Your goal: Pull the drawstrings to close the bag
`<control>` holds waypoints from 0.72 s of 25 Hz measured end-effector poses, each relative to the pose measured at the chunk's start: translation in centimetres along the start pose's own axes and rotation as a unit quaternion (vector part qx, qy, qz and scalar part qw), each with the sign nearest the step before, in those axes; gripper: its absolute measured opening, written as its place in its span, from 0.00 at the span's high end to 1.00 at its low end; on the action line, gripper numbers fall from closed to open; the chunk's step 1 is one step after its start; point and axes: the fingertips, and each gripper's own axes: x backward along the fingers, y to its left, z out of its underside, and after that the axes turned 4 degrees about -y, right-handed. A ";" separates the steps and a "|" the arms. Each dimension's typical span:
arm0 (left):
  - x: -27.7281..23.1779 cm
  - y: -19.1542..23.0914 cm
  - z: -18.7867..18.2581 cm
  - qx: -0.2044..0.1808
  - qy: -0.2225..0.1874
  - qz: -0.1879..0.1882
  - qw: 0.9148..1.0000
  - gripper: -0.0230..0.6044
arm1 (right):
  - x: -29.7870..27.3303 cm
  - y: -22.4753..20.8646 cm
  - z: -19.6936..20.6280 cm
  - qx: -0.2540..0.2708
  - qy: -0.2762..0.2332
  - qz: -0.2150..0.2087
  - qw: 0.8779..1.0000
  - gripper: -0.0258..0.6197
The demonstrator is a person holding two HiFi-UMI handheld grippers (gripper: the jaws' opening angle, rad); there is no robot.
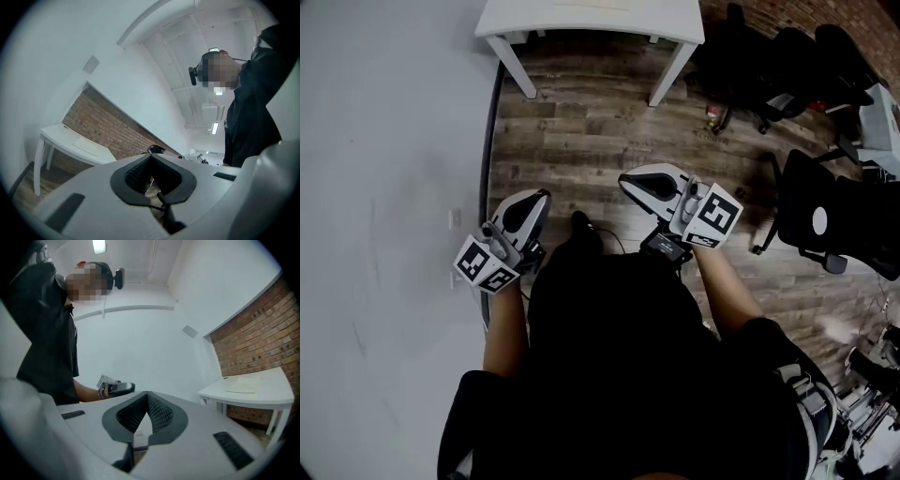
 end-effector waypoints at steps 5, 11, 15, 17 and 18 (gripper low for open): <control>-1.8 5.7 -3.1 -0.003 -0.013 0.032 0.999 0.94 | -3.7 -3.4 1.7 -0.074 0.025 -0.040 0.996 0.95; -3.9 12.6 -4.2 0.000 0.000 0.039 0.999 0.94 | -6.7 -8.2 1.1 -0.084 0.000 -0.002 0.996 0.95; -6.1 15.5 -3.5 0.010 0.012 0.046 0.999 0.94 | -7.1 -11.6 -1.3 -0.059 -0.045 0.011 0.997 0.95; -7.7 17.3 -3.3 0.014 0.021 0.047 0.999 0.94 | -7.5 -13.7 -2.9 -0.064 -0.085 0.004 0.994 0.95; -8.7 18.3 -3.2 0.014 0.025 0.046 0.999 0.94 | -7.7 -14.9 -3.5 -0.065 -0.100 0.000 0.993 0.95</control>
